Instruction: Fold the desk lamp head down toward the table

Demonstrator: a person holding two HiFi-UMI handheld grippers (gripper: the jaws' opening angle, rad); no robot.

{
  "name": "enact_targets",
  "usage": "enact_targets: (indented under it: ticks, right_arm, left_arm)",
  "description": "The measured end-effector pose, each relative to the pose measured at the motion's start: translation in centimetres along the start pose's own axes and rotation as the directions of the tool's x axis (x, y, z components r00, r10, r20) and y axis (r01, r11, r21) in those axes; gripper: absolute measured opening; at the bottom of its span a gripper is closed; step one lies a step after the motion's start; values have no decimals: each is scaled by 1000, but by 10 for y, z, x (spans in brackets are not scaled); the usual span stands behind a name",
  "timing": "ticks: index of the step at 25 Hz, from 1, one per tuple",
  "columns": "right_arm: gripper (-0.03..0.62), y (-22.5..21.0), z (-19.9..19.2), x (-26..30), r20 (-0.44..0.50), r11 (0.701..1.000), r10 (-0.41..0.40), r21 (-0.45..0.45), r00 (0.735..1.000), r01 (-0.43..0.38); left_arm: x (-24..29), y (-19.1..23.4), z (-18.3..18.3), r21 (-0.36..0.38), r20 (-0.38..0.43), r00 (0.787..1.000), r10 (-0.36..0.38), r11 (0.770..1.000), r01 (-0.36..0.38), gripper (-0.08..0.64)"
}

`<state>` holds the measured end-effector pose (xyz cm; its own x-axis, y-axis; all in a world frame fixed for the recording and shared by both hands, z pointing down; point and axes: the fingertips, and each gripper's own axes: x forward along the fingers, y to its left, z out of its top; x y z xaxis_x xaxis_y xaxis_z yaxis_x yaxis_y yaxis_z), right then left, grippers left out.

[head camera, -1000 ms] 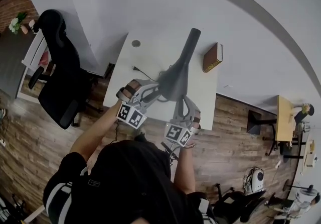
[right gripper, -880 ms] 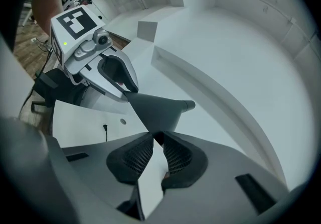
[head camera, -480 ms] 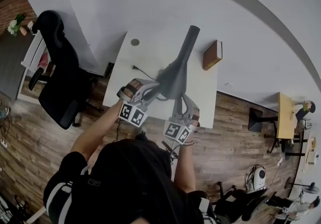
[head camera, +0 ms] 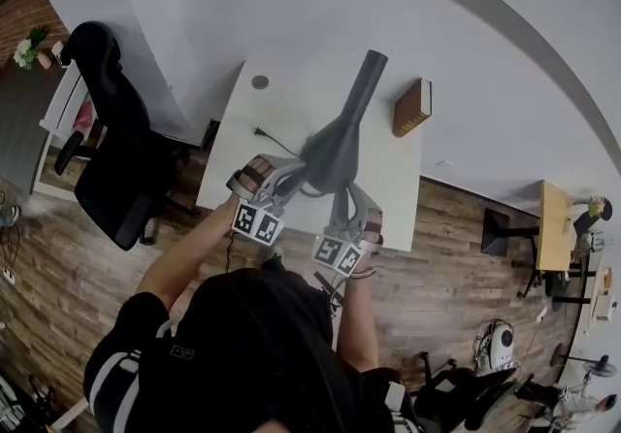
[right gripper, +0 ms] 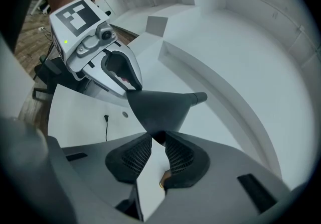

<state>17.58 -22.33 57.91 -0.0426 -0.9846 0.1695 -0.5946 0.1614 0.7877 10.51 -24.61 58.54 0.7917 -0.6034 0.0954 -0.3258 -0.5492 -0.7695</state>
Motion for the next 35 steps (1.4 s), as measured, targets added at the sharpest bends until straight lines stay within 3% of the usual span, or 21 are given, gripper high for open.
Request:
enact_targets:
  ticks: [8, 35]
  right_arm:
    - [109, 9, -13, 15, 0, 999, 16, -35, 1000, -16]
    - [132, 21, -34, 40, -2, 995, 72, -74, 997, -72]
  left_arm:
    - [14, -8, -16, 60, -10, 999, 48, 997, -48, 110]
    - [38, -18, -41, 88, -70, 993, 97, 992, -91, 121]
